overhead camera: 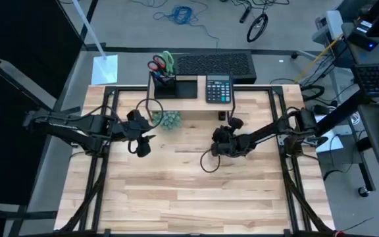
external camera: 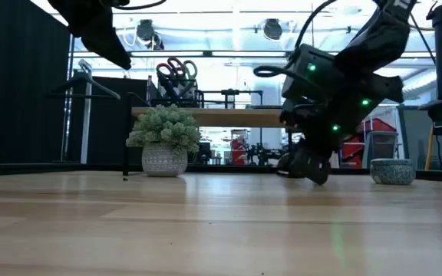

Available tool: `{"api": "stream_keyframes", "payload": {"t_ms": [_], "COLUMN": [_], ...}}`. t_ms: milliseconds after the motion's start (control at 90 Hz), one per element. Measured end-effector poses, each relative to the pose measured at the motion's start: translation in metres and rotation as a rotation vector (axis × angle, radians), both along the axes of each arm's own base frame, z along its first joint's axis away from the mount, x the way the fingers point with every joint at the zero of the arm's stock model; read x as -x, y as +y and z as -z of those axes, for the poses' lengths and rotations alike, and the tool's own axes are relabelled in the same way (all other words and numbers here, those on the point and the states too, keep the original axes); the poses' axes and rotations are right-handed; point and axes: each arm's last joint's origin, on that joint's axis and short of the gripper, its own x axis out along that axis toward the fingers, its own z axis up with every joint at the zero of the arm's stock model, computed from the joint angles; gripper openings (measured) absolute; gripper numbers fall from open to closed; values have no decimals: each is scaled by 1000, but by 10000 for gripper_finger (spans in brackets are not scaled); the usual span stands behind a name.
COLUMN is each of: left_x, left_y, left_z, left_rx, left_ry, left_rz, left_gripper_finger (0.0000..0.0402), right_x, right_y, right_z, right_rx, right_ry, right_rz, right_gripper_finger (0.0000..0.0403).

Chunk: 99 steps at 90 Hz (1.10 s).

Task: Pick and place office supplies into organizer
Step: Put the green scented candle into the desk organizer on the shelf

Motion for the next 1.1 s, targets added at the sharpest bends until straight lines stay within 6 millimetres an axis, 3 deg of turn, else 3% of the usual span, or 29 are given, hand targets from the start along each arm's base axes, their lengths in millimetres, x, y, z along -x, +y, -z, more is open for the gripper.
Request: {"api": "stream_keyframes", "payload": {"t_ms": [189, 367, 533, 667, 889, 1100], "left_x": [0, 0, 0, 0, 0, 0], "left_y": [0, 0, 0, 0, 0, 0], "left_z": [0, 0, 0, 0, 0, 0], "left_rx": [0, 0, 1, 1, 4, 4], "left_ry": [0, 0, -1, -1, -5, -6], "left_rz": [0, 0, 1, 1, 1, 2], "left_gripper_finger": [167, 167, 167, 167, 167, 167], "right_x": [-1, -2, 18, 47, 82, 111], "right_y": [-10, 10, 42, 54, 43, 17], "right_z": [-3, -26, -51, -65, -73, -58], "right_rx": [-72, -147, -190, -202, -190, -245], "right_ry": [-117, -365, -385, -377, -462, -643], "right_rz": [92, 148, 94, 171, 303, 383], "right_gripper_finger": [0, 0, 0, 0, 0, 0]}}
